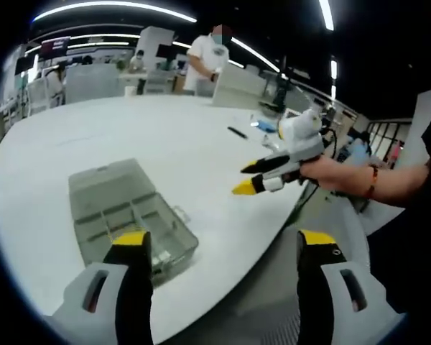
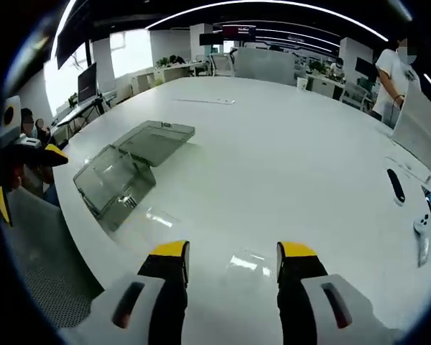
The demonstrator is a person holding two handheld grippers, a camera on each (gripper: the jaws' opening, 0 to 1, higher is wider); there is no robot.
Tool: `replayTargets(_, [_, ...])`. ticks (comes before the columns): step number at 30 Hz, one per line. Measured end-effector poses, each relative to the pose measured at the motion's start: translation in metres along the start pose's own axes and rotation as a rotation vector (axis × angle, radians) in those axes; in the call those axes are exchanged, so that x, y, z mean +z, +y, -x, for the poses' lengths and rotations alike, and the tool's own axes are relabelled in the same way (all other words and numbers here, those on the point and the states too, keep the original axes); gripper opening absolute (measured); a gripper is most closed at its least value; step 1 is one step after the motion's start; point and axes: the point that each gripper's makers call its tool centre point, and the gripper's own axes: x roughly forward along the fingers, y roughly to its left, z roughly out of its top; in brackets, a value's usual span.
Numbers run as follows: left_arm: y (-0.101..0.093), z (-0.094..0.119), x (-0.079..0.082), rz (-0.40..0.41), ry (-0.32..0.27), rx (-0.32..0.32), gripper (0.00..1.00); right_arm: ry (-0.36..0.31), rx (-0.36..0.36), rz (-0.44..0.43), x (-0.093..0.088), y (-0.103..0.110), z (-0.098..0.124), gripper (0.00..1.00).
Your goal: Insert the divider into the dual guide fixture by aligning both edges with the guide slots and pushing it downward to the bottom, including one-sided entry, uneven engagement, binding, and posture correction.
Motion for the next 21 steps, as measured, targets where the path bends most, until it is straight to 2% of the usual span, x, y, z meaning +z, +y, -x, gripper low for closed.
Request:
replayTargets(4, [-0.002,-0.003,-0.002,-0.003,0.013,-0.004,0.82,0.035,-0.042,0.007,-0.016,-0.011,-0.006,0.45])
replayTargets(8, [-0.002,-0.004,-0.002,0.005,0.012,-0.004,0.82,0.054,-0.035,-0.035,-0.024,-0.014,-0.011,0.45])
replayTargets(9, [-0.001,-0.005,-0.003,0.003,0.016,-0.001,0.82,0.082,-0.037,-0.039,-0.028,-0.014,-0.011,0.44])
replayTargets(11, [0.0,-0.006,-0.005,0.007,0.021,0.002,0.81,0.077,-0.05,-0.033,-0.029,-0.018,-0.013,0.43])
replayTargets(13, [-0.001,-0.007,-0.005,0.012,0.022,-0.001,0.81,0.098,-0.041,-0.063,-0.032,-0.019,-0.016,0.43])
replayTargets(19, [-0.004,-0.008,-0.007,0.018,0.024,-0.008,0.81,0.141,-0.05,-0.039,-0.039,-0.021,-0.022,0.43])
replayTargets(21, [-0.004,-0.007,-0.008,0.017,0.025,-0.006,0.81,0.132,-0.048,-0.054,-0.038,-0.02,-0.022,0.43])
